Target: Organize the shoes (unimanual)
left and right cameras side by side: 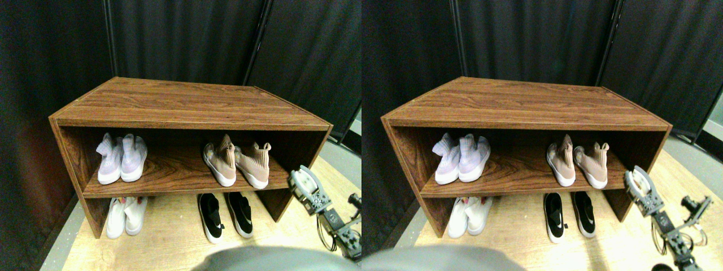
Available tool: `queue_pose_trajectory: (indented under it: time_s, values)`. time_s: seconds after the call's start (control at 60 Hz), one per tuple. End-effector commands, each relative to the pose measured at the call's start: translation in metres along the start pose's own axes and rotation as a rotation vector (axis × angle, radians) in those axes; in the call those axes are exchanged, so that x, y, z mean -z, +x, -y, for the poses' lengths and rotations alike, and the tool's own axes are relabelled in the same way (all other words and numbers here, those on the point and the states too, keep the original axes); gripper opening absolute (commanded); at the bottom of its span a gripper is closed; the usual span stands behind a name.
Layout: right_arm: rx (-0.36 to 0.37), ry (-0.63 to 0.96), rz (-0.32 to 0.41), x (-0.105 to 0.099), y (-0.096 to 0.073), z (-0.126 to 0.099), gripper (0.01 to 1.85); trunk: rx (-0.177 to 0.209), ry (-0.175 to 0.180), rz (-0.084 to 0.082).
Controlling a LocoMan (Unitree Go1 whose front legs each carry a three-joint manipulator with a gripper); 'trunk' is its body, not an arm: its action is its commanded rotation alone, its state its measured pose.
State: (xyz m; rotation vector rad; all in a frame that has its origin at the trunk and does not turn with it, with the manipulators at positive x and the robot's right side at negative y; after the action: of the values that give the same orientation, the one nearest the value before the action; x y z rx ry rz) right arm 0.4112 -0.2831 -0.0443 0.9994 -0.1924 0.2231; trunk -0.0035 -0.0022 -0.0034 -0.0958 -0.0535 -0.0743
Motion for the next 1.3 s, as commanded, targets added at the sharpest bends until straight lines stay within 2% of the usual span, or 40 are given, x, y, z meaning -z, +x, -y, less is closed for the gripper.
queue_pose_trajectory:
  time_s: [0.017, 0.15, 0.2, 0.233, 0.317, 0.367, 0.467, 0.533, 0.717, 0.967, 1.067, 1.3]
  values:
    - [-0.029, 0.019, 0.037, -0.011, 0.012, 0.004, 0.06, -0.005, -0.01, -0.017]
    - [-0.007, 0.046, 0.045, -0.015, 0.034, 0.017, 0.06, -0.007, -0.012, -0.016]
    - [0.023, 0.051, 0.047, -0.014, 0.044, 0.022, 0.06, -0.007, -0.012, -0.016]
    - [0.031, 0.057, 0.047, -0.013, 0.045, 0.023, 0.06, -0.007, -0.012, -0.016]
    - [0.111, 0.101, 0.062, -0.005, 0.059, 0.033, 0.06, -0.014, -0.017, -0.013]
    - [0.128, 0.093, 0.046, -0.002, 0.067, 0.04, 0.06, -0.021, -0.021, -0.01]
    - [0.167, 0.078, 0.06, 0.002, 0.075, 0.048, 0.06, -0.029, -0.025, -0.008]
    - [0.231, 0.116, 0.079, 0.007, 0.082, 0.057, 0.06, -0.034, -0.03, -0.006]
    - [0.267, 0.163, 0.078, 0.02, 0.088, 0.063, 0.06, -0.043, -0.034, -0.001]
    - [0.234, 0.143, -0.032, 0.045, 0.088, 0.055, 0.06, -0.046, -0.039, -0.006]
    - [0.22, 0.15, -0.049, 0.053, 0.086, 0.048, 0.06, -0.048, -0.043, -0.008]
    - [0.235, 0.179, -0.013, 0.065, 0.086, 0.038, 0.06, -0.054, -0.049, -0.006]
